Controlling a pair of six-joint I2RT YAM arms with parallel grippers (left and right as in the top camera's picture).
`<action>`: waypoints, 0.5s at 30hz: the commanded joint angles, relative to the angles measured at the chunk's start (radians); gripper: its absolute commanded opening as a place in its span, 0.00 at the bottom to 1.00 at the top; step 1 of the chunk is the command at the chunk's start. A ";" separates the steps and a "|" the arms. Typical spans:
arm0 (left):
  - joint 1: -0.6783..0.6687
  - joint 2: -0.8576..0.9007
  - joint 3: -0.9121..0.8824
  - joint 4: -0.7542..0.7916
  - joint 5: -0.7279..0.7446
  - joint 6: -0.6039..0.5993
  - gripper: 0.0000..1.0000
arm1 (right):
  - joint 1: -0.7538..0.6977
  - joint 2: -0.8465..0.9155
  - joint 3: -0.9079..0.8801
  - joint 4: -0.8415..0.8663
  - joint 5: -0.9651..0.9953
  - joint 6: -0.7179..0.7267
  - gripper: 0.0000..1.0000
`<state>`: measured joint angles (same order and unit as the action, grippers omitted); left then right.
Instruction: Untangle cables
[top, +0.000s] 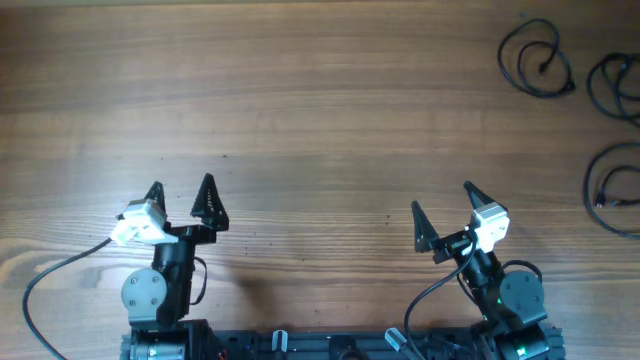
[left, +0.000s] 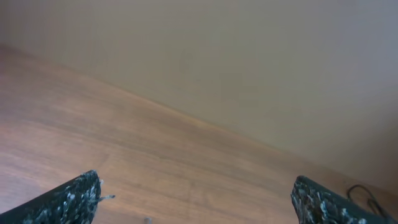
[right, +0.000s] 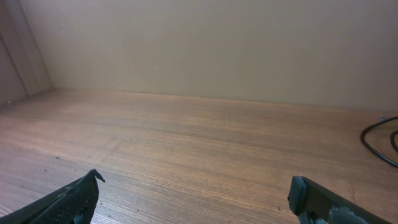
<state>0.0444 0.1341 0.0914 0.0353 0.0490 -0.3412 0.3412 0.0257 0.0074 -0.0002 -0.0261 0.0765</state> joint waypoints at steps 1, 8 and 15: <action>0.006 -0.052 -0.029 -0.018 -0.026 0.024 1.00 | -0.006 -0.012 -0.002 0.002 -0.019 -0.014 1.00; 0.005 -0.131 -0.085 -0.018 -0.024 0.019 1.00 | -0.006 -0.012 -0.002 0.002 -0.019 -0.014 1.00; 0.005 -0.131 -0.085 -0.038 -0.024 0.019 1.00 | -0.006 -0.012 -0.002 0.002 -0.019 -0.014 1.00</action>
<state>0.0444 0.0174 0.0120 0.0319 0.0334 -0.3408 0.3412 0.0257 0.0074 -0.0002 -0.0261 0.0765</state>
